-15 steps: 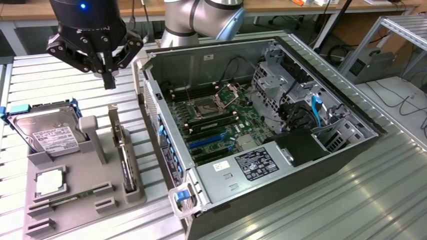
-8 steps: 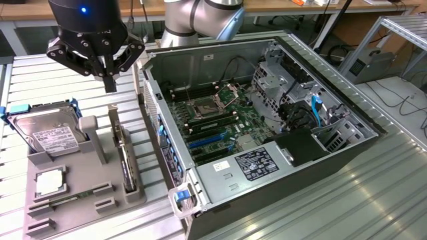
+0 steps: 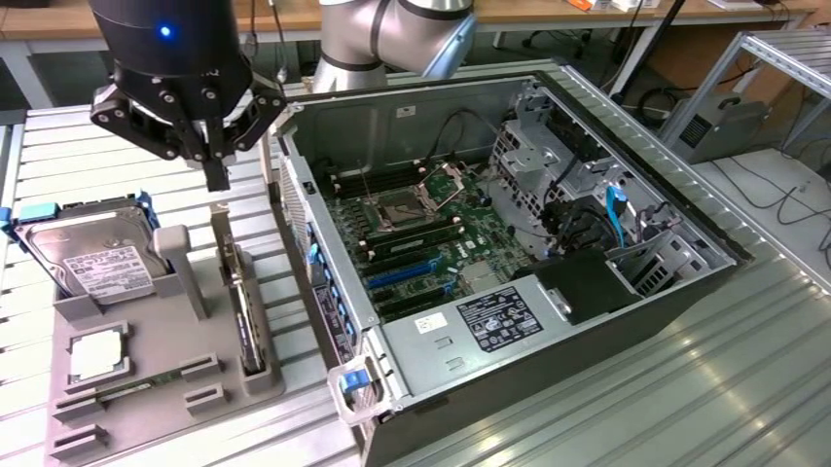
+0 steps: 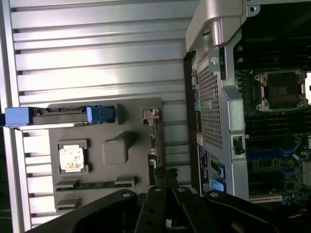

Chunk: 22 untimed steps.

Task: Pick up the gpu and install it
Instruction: 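Reach for the gpu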

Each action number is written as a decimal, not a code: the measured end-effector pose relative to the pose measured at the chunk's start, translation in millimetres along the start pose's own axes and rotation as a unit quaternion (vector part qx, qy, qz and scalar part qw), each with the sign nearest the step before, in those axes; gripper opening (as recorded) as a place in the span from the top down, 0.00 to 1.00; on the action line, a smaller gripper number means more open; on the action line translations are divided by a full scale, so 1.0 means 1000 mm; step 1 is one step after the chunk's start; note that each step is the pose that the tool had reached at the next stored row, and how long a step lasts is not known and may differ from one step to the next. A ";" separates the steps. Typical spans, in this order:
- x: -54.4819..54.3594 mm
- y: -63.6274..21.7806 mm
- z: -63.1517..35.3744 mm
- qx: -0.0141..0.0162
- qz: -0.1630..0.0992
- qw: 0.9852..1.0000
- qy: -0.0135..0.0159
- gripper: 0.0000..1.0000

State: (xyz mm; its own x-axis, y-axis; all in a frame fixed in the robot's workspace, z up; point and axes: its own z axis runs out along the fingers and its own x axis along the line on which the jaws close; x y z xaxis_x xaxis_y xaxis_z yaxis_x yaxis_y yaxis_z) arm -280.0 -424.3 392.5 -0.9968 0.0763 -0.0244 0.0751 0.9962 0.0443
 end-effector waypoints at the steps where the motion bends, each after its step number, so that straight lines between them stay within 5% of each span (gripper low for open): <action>1: 0.000 -0.0021 0.0000 0.000 0.000 1.000 0.000 0.89; 22: -0.003 -0.0428 -0.0018 0.000 0.000 1.000 0.000 0.89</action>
State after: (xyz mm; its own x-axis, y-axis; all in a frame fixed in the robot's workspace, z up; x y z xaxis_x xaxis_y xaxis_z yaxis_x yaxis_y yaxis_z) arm -280.1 -467.2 392.5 -0.9968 0.0762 -0.0245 0.0751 0.9962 0.0444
